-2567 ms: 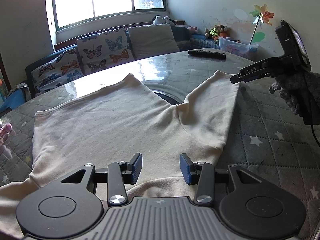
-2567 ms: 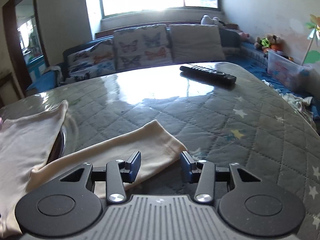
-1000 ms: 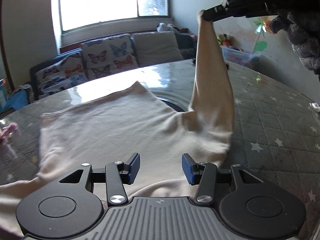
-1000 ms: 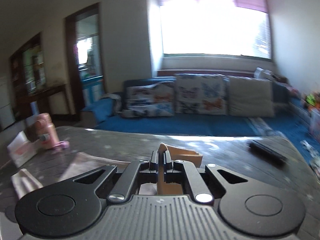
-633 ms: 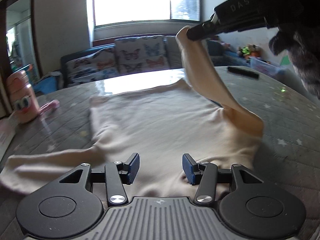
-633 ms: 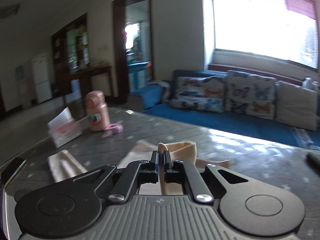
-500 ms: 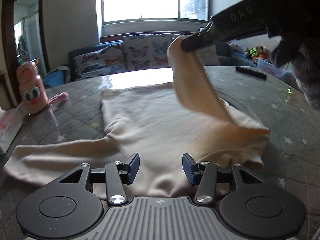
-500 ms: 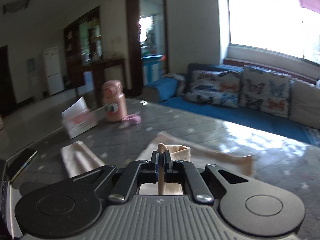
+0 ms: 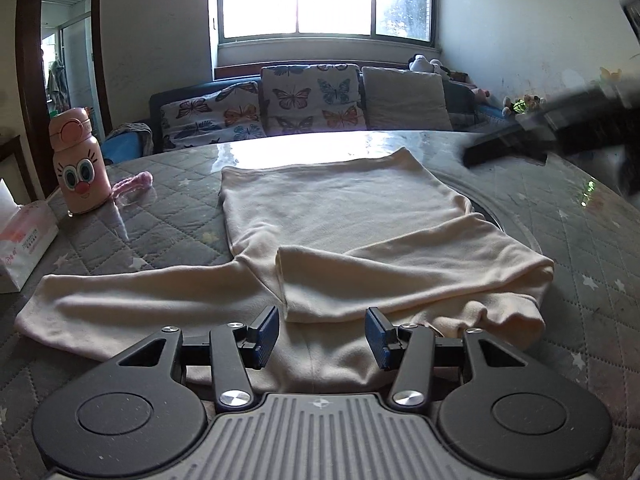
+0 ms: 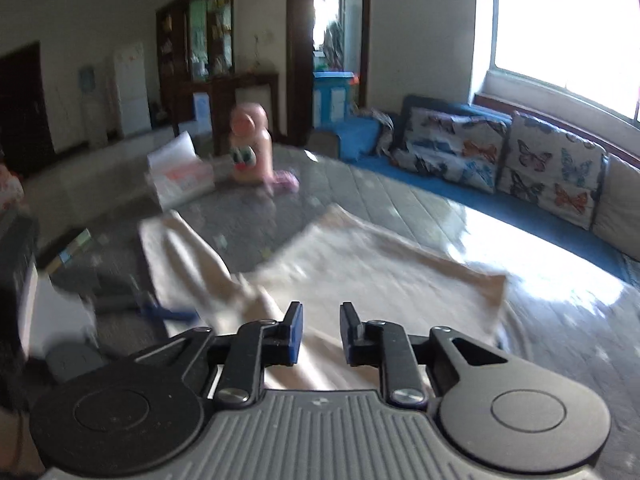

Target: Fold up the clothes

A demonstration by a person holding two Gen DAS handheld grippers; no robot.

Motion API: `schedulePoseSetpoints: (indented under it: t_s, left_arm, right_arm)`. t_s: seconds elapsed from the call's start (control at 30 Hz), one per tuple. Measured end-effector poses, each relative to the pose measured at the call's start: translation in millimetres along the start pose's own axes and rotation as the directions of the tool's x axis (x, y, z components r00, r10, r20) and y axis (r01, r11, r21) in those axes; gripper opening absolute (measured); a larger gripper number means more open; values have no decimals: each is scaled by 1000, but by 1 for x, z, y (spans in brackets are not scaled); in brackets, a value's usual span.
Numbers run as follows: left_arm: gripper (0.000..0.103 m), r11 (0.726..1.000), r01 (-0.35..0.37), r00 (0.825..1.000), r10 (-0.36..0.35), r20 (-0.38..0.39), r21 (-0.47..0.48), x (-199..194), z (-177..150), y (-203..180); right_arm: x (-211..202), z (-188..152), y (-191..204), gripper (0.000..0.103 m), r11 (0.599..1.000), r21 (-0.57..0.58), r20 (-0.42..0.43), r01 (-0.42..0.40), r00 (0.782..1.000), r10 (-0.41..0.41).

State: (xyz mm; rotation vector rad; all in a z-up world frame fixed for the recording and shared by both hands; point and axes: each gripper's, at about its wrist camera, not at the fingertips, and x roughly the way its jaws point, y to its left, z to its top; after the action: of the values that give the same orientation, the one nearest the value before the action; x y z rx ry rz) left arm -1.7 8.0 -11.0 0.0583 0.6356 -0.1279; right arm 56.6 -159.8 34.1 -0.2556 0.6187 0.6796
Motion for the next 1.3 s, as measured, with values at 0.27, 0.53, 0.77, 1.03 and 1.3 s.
schedulePoseSetpoints:
  t_s: [0.27, 0.53, 0.77, 1.03, 1.3]
  left_arm:
    - [47, 1000, -21, 999, 20, -25, -21, 12, 7, 5]
    - [10, 999, -24, 998, 23, -54, -32, 20, 6, 5]
    - [7, 999, -21, 1000, 21, 8, -32, 6, 23, 1]
    - [12, 1000, -14, 997, 15, -79, 13, 4, 9, 2]
    - [35, 1000, -25, 998, 25, -57, 7, 0, 16, 8]
  right_arm:
    - [0, -55, -33, 24, 996, 45, -145, 76, 987, -69]
    - [-1, -86, -40, 34, 994, 70, -171, 83, 983, -70]
    - [-1, -94, -47, 21, 987, 106, -161, 119, 982, -101]
    - [-7, -98, -48, 16, 990, 106, -172, 95, 982, -75]
    - [-15, -70, -56, 26, 995, 81, -126, 64, 991, -54]
